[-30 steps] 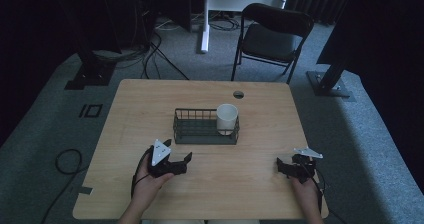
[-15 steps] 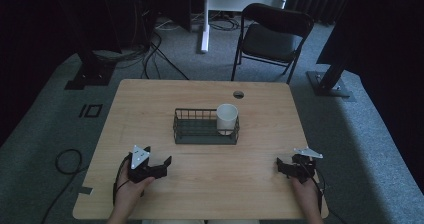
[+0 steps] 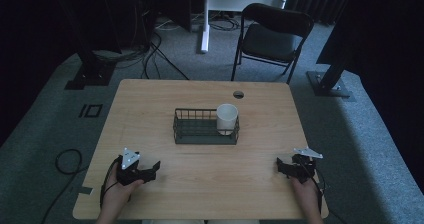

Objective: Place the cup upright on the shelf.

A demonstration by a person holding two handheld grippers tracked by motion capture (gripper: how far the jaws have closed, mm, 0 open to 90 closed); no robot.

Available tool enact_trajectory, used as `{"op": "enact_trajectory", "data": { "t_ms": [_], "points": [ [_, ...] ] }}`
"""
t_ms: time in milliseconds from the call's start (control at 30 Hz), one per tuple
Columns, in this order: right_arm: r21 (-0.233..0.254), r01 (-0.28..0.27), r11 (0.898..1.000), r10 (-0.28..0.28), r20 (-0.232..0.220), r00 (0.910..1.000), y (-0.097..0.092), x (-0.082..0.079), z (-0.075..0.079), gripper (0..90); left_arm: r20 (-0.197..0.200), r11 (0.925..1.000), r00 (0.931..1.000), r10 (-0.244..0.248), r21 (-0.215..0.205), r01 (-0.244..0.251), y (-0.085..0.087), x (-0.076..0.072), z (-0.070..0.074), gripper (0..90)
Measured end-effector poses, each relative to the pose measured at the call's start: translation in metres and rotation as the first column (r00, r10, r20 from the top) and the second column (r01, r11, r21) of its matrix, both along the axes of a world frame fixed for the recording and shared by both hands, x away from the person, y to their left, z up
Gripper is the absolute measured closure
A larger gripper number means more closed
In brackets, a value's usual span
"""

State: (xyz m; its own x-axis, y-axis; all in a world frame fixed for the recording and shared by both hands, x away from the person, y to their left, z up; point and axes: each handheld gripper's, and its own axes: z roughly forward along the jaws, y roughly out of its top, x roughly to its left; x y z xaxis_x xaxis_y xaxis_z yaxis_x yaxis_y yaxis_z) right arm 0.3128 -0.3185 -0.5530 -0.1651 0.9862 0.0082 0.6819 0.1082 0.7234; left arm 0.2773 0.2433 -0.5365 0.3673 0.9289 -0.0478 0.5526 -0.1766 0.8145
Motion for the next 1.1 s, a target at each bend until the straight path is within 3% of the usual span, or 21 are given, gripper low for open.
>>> {"op": "enact_trajectory", "data": {
  "t_ms": [67, 300, 367, 533, 667, 867, 1100],
  "points": [
    [0.000, 0.000, 1.000, 0.000, 0.000, 1.0000, 0.000, 0.000, 0.000, 10.8, -0.015, 0.9992, 0.9996, 0.025, 0.030, -0.024, 0.006, 0.000, -0.001, 9.4],
    [0.000, 0.000, 1.000, 0.000, 0.000, 1.0000, 0.000, 0.000, 0.000, 10.8, -0.077, 0.9940, 0.9913, 0.106, 0.035, -0.104, 0.023, 0.001, -0.004, 9.4],
    [0.000, 0.000, 1.000, 0.000, 0.000, 1.0000, 0.000, 0.000, 0.000, 10.8, -0.101, 0.9917, 0.9867, 0.127, 0.029, -0.125, 0.028, 0.002, -0.006, 9.5],
    [0.000, 0.000, 1.000, 0.000, 0.000, 1.0000, 0.000, 0.000, 0.000, 10.8, -0.143, 0.9855, 0.9757, 0.166, 0.060, -0.159, 0.040, 0.001, -0.013, 9.4],
    [0.000, 0.000, 1.000, 0.000, 0.000, 1.0000, 0.000, 0.000, 0.000, 10.8, -0.143, 0.9799, 0.9702, 0.196, 0.067, -0.188, 0.043, 0.000, -0.013, 9.6],
    [0.000, 0.000, 1.000, 0.000, 0.000, 1.0000, 0.000, 0.000, 0.000, 10.8, -0.142, 0.9764, 0.9696, 0.199, 0.114, -0.184, 0.040, 0.002, -0.013, 9.5],
    [0.000, 0.000, 1.000, 0.000, 0.000, 1.0000, 0.000, 0.000, 0.000, 10.8, -0.139, 0.9696, 0.9624, 0.233, 0.109, -0.219, 0.037, 0.001, -0.013, 9.5]
  ]
}}
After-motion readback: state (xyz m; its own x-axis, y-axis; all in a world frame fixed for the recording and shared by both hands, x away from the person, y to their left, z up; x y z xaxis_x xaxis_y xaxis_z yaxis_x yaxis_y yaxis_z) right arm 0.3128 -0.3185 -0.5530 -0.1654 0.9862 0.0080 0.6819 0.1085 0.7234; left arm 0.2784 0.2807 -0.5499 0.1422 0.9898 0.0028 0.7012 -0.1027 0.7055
